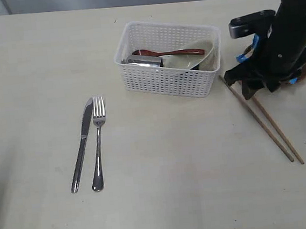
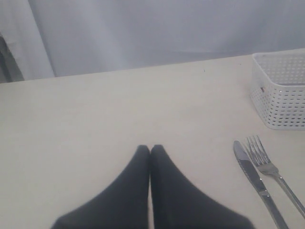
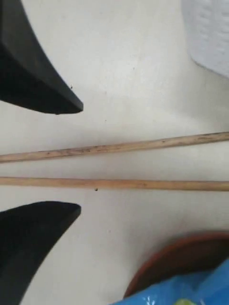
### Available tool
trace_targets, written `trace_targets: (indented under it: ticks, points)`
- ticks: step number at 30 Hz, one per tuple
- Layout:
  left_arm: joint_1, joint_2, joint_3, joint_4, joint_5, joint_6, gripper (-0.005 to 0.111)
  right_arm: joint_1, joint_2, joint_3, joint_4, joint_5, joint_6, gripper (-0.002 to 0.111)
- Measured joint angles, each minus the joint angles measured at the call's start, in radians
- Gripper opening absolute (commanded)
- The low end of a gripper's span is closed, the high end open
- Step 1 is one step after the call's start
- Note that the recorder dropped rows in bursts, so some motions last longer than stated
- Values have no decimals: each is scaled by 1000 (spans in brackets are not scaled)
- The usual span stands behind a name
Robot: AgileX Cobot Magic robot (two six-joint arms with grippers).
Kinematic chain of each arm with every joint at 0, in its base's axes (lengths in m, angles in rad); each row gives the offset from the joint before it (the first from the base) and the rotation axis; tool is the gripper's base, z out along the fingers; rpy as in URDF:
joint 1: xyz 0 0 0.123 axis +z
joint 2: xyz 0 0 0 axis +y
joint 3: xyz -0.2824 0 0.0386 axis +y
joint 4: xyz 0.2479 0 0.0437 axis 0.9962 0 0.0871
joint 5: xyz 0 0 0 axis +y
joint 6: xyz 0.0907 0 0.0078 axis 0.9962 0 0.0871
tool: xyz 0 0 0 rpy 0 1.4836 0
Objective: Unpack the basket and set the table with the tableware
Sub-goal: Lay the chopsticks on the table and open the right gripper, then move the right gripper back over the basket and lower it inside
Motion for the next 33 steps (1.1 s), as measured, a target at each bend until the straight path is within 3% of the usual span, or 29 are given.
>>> trace_targets:
  ticks: [9, 15, 21, 33]
  points:
    - [0, 0, 0, 0, 0, 0, 0, 0, -202, -15, 61, -4, 67, 53]
    - [0, 0, 0, 0, 0, 0, 0, 7, -229, -199, 404, 34, -44, 51]
    - [0, 0, 0, 0, 0, 0, 0, 108, -120, -386, 502, 38, -57, 46]
    - [0, 0, 0, 0, 0, 0, 0, 140, 175, -574, 517, 65, 12, 46]
